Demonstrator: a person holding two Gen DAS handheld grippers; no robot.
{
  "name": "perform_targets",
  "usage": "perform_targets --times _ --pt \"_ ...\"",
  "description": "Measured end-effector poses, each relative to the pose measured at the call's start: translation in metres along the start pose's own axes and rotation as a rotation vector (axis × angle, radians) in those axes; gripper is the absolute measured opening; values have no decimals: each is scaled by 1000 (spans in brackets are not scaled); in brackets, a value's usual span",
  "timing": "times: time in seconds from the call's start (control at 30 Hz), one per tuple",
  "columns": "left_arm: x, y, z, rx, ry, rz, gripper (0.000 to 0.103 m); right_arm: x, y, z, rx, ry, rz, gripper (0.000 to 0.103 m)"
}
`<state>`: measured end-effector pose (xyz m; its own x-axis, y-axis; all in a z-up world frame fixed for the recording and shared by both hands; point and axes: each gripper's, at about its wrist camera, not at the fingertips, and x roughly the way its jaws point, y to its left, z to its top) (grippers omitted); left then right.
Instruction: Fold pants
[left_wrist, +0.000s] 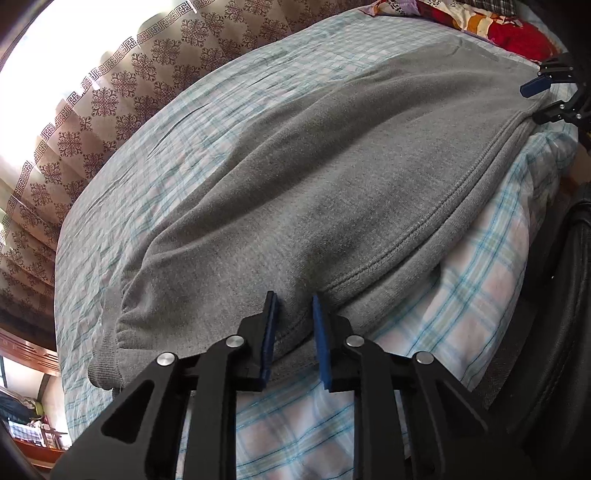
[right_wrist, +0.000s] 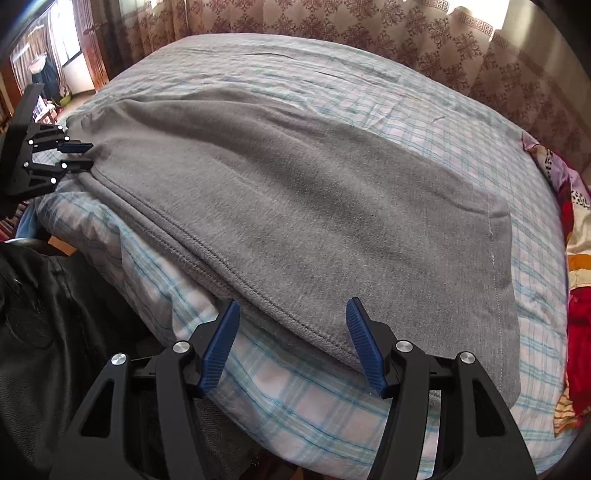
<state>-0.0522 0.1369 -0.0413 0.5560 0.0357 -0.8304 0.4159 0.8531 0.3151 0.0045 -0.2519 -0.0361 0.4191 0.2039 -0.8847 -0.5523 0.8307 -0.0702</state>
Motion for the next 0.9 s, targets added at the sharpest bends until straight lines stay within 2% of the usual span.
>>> perform_targets --times 0.07,0.1,0.2,0.33,0.43,0.5,0.6,0.63,0.67,0.7,0.73,0.77,0.8,0.9 --pt "-6 4 2 -15 -16 -6 10 -6 -7 1 33 -17 23 19" --pt "-11 7 2 -30 -23 -14 9 -11 -8 2 28 -28 20 13" --pt "-29 15 3 -62 -56 -43 8 -25 -7 2 13 -58 16 7" --pt "-43 8 -5 -10 -55 -61 8 -30 -7 -2 -1 -53 27 7" --pt "-33 -4 -17 34 -9 -79 8 -13 -6 -13 1 4 39 7" --pt "-25 -9 -22 41 4 -83 8 -2 -6 -20 6 41 58 7" --pt "-22 -5 -21 17 11 -105 8 -3 -12 -21 34 43 91 8" --pt "-23 -3 -20 7 14 -120 9 -6 -16 -19 45 41 114 10" --pt "-25 -1 -19 2 14 -128 13 -11 -20 -18 53 30 121 25" --pt "-27 3 -16 -7 20 -146 29 -18 -25 -16 63 7 120 51" --pt "-31 7 -14 -20 20 -163 55 -25 -29 -13 77 -19 129 63" --pt "-35 11 -11 -32 10 -171 65 -30 -35 -10 96 -43 147 70" --pt "-40 15 -7 -44 -11 -180 72 -34 -40 -5 125 -64 164 70" --pt "-52 23 11 -84 -71 -215 72 -36 -59 9 226 -111 190 70"
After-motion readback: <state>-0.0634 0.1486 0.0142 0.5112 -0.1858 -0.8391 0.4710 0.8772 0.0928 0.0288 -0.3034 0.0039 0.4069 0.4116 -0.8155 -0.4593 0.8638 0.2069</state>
